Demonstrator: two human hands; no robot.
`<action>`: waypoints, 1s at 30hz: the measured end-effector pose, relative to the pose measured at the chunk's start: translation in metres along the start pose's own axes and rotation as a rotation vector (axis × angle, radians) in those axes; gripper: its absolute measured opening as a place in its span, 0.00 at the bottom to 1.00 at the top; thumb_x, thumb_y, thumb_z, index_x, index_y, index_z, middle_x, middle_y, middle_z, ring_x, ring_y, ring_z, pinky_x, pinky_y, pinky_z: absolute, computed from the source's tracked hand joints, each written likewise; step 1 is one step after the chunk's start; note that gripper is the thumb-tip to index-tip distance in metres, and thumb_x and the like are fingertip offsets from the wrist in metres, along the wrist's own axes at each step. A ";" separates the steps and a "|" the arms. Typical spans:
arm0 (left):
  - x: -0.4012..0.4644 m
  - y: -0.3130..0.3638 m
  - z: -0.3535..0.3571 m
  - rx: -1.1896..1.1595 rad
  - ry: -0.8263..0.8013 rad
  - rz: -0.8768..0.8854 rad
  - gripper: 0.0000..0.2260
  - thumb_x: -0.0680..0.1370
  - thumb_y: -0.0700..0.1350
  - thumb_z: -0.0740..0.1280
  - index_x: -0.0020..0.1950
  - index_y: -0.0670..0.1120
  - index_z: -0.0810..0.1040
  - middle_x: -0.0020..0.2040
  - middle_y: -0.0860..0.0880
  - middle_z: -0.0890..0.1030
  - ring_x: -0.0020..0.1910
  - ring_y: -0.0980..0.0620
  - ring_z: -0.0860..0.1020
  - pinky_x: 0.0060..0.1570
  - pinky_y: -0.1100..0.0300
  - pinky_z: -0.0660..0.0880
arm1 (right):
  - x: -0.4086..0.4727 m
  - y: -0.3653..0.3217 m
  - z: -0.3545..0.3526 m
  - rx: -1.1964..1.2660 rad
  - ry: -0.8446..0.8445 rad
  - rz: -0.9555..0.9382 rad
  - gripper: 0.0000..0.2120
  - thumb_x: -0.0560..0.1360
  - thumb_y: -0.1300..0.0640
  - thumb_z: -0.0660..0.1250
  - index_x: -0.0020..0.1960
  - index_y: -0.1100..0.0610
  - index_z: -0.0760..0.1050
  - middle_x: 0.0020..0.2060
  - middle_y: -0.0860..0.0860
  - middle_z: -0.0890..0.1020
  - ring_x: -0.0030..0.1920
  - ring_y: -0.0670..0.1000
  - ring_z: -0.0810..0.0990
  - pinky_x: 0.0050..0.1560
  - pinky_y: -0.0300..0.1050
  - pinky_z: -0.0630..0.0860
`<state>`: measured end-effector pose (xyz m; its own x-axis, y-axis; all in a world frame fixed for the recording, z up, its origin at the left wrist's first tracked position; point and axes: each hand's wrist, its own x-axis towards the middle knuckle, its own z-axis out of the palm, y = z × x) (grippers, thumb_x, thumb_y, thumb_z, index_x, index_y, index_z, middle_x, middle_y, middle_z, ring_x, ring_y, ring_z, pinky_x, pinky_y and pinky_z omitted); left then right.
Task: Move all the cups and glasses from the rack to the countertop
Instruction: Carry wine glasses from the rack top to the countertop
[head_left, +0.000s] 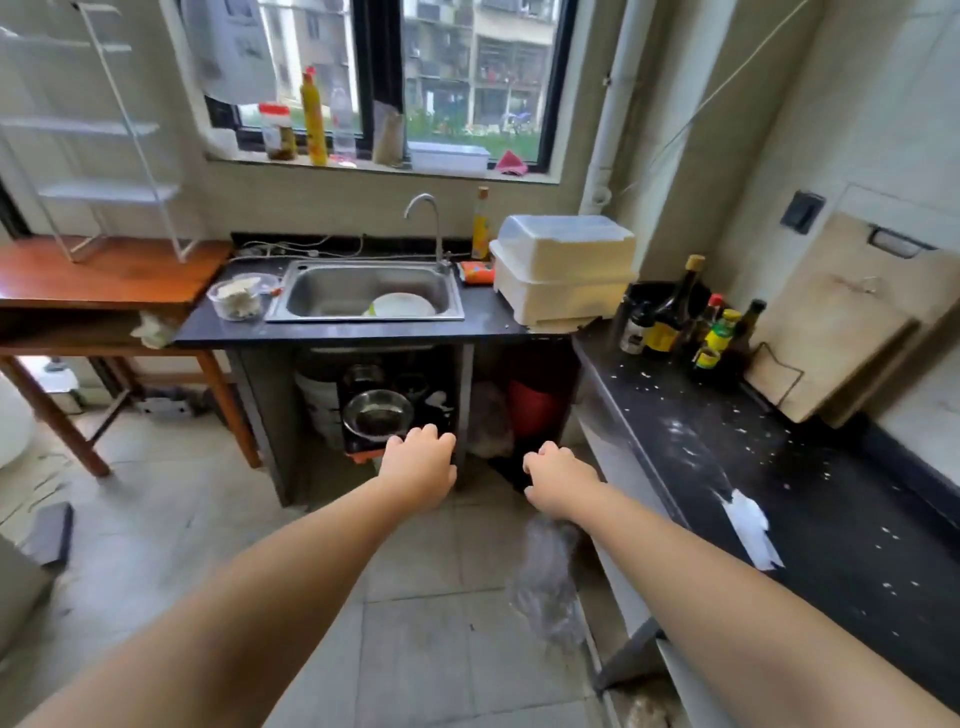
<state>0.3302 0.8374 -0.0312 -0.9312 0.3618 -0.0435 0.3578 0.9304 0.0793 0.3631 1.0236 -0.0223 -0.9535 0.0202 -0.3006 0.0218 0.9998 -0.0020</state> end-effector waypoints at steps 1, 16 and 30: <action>-0.007 -0.027 -0.002 0.004 0.009 -0.035 0.15 0.78 0.50 0.59 0.63 0.45 0.70 0.60 0.44 0.73 0.62 0.43 0.71 0.58 0.49 0.68 | 0.005 -0.027 -0.001 0.000 0.000 -0.032 0.17 0.78 0.56 0.58 0.67 0.57 0.68 0.65 0.57 0.68 0.65 0.60 0.68 0.60 0.56 0.73; -0.172 -0.365 -0.020 -0.028 -0.030 -0.562 0.14 0.79 0.49 0.58 0.62 0.47 0.72 0.61 0.45 0.74 0.61 0.44 0.73 0.64 0.46 0.68 | 0.065 -0.419 0.008 -0.057 0.005 -0.554 0.18 0.78 0.55 0.59 0.66 0.58 0.68 0.65 0.59 0.69 0.65 0.61 0.69 0.59 0.57 0.72; -0.085 -0.558 -0.061 -0.018 0.067 -0.686 0.11 0.78 0.49 0.58 0.56 0.48 0.74 0.57 0.46 0.75 0.56 0.45 0.74 0.58 0.49 0.71 | 0.217 -0.576 -0.084 -0.106 0.116 -0.683 0.16 0.78 0.54 0.60 0.64 0.56 0.70 0.62 0.58 0.71 0.62 0.60 0.72 0.57 0.55 0.75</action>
<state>0.2058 0.2835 -0.0111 -0.9492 -0.3135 -0.0279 -0.3147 0.9464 0.0728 0.1179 0.4525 -0.0060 -0.7692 -0.6184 -0.1611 -0.6178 0.7841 -0.0598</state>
